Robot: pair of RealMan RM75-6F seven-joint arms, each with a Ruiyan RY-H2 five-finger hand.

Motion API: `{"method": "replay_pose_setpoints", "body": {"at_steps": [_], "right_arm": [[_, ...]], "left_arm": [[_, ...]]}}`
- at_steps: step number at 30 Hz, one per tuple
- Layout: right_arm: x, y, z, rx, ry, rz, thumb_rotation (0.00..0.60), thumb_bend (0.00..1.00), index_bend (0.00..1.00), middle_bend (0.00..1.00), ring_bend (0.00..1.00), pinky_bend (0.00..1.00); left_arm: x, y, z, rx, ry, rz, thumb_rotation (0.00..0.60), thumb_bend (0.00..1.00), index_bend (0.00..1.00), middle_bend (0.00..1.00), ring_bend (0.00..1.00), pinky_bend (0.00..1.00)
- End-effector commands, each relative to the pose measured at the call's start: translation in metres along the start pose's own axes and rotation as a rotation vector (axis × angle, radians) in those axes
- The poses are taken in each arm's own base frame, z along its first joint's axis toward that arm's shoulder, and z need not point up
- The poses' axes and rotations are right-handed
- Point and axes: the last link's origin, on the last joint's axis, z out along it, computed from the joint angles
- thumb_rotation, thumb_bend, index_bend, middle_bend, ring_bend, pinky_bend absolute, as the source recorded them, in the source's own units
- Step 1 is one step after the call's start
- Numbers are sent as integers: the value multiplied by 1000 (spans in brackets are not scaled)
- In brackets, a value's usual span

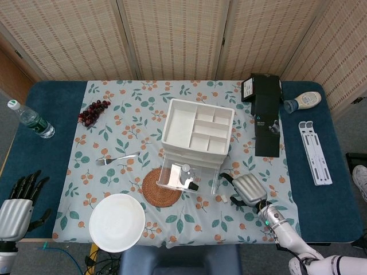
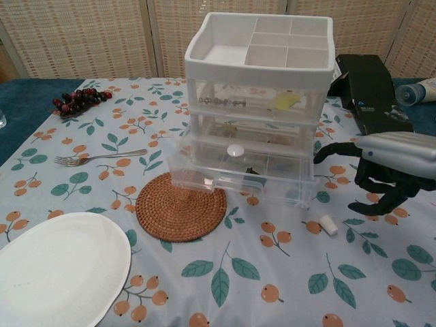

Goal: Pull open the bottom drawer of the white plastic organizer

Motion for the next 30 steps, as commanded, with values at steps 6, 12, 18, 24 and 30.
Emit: {"method": "replay_pose_setpoints", "body": {"at_steps": [6, 12, 18, 24, 30], "right_arm": [[44, 27, -57, -61, 244, -132, 600, 353, 344, 854, 965, 1000], [57, 47, -105, -173, 372, -141, 600, 354, 373, 737, 782, 991], [57, 66, -141, -278, 445, -119, 600, 354, 291, 460, 461, 620], [50, 78, -165, -360, 446, -83, 600, 355, 130, 268, 229, 325], [43, 85, -172, -380, 404, -46, 600, 354, 109, 228, 199, 293]], "left_arm": [[-2, -1, 2, 2, -3, 0, 600, 294, 115, 0, 18, 56], [-5, 1, 4, 1, -7, -3, 600, 294, 115, 0, 18, 56], [-6, 4, 7, -8, -1, -5, 600, 294, 115, 0, 18, 56], [-3, 10, 7, -19, 16, -8, 600, 294, 114, 0, 18, 55], [-5, 12, 10, -18, 10, -7, 600, 294, 115, 0, 18, 55]]}}
